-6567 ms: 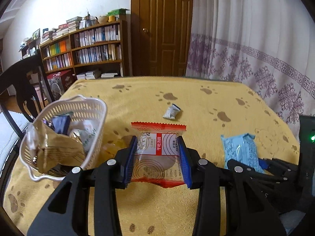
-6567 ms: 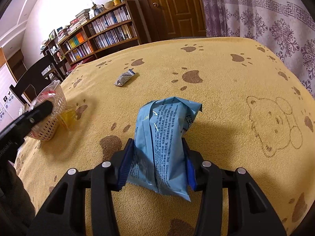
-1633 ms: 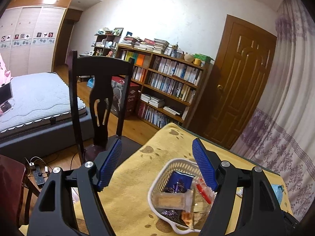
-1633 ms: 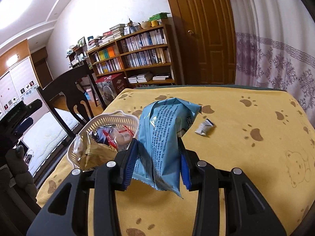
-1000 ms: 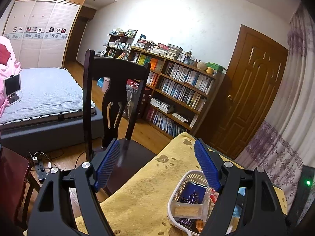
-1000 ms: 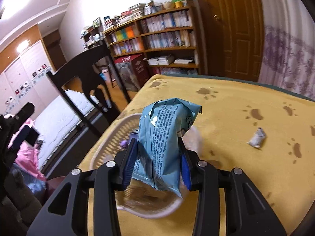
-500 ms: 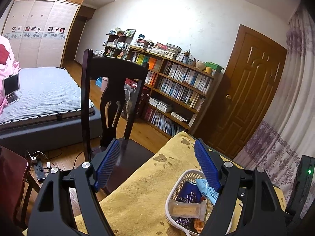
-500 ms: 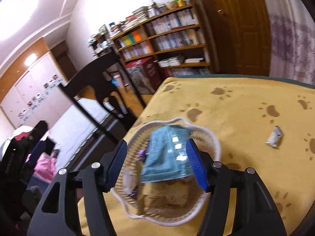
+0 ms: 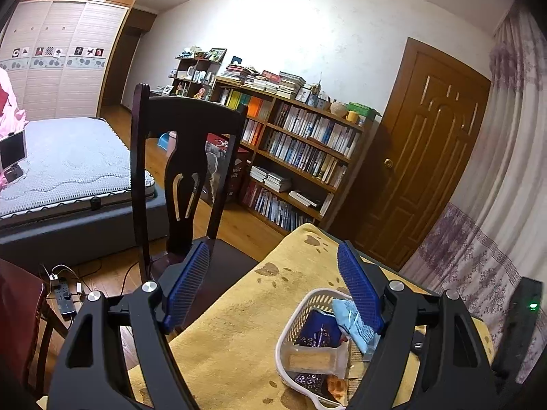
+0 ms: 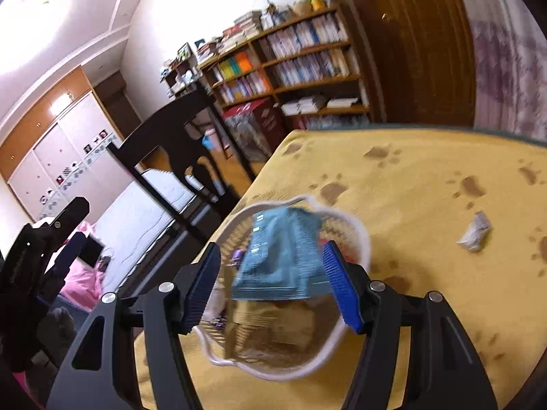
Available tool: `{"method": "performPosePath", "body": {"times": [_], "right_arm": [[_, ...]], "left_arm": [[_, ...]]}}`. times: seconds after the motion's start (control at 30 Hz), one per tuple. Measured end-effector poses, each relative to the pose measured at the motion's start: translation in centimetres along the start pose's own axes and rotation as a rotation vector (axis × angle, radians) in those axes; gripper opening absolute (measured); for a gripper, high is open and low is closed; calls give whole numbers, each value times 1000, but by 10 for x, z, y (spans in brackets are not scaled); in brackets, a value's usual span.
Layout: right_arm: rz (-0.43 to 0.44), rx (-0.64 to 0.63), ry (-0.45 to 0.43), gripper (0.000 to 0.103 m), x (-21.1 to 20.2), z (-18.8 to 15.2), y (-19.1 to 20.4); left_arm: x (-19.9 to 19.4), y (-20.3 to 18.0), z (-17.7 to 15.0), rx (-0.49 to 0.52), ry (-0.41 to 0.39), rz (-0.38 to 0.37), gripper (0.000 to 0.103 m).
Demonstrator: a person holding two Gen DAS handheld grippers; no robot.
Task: Organize snacks
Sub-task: 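Move the open right tool across the table toward the silver wrapped candy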
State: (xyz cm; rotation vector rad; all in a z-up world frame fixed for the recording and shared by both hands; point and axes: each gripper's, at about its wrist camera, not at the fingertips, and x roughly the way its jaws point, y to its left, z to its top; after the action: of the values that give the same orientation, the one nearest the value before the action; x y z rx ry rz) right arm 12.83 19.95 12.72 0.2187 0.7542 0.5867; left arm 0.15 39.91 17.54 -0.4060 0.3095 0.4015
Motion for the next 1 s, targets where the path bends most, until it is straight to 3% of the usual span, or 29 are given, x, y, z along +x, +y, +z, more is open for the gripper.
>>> {"method": "performPosePath", "body": {"times": [0.33,0.5,0.7,1.0], "right_arm": [[-160,224,-28,63,-26,-12,-99],[-243,306,-35,63,-31,-20,-142],[-328,344,-28,63,-24,-15,-172],[-371,368,-16,63,-25,-20,-193]], "left_arm": [[-4,-43,-15,101,36,-102,79],[-8,-71,-29,162,73,-189,79],[-7,-94,-45,181,157,-314,79],[-17,-138,-80,297,215,-404,79]]}}
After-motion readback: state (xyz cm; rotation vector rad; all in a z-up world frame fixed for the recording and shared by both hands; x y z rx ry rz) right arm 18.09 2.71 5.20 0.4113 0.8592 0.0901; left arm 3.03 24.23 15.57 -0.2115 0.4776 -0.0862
